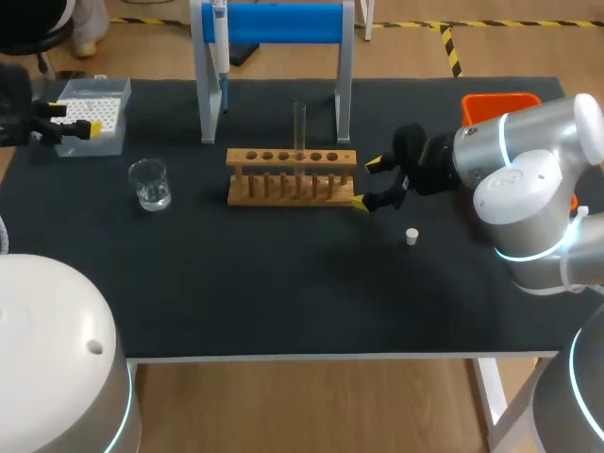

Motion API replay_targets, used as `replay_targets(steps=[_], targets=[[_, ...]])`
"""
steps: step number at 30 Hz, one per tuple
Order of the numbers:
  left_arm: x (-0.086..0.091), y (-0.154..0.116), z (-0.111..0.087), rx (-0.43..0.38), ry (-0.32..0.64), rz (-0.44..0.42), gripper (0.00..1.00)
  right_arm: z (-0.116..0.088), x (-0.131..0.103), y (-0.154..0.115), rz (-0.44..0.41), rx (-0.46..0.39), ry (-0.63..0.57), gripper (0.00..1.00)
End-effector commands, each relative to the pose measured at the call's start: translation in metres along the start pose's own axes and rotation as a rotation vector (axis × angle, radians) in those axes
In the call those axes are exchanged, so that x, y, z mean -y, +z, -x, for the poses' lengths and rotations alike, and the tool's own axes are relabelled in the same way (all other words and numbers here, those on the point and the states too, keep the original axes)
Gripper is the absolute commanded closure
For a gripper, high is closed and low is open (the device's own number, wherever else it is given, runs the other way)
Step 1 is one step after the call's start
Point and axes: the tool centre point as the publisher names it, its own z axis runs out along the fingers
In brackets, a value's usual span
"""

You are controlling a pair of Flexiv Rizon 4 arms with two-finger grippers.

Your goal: Invert the test tube, pick up the pipette, mount the tip to pipette, aspirate from beaker and dispense into the tube, eject the tip, return the pipette, and cap with the stopper.

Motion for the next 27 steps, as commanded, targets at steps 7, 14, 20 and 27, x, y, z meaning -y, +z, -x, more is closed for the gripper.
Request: replay_targets(steps=[7, 14, 20, 27], targets=[[-0.002, -0.003, -0.004, 0.009, 0.001, -0.007, 0.0, 0.0, 0.0, -0.001, 0.0, -0.001, 0.0, 0.0], [-0.002, -0.003, -0.004, 0.009, 0.001, -0.007, 0.0, 0.0, 0.0, -0.001, 0.0, -0.001, 0.0, 0.0], [-0.006, 0.003, 0.005, 0.04, -0.018, -0.002, 0.0, 0.0, 0.0, -0.001, 0.0, -0.001, 0.0, 0.0], [-0.014, 0.02, 0.044, 0.158, -0.052, 0.036, 0.0, 0.0, 0.0, -0.001, 0.0, -0.001, 0.0, 0.0]])
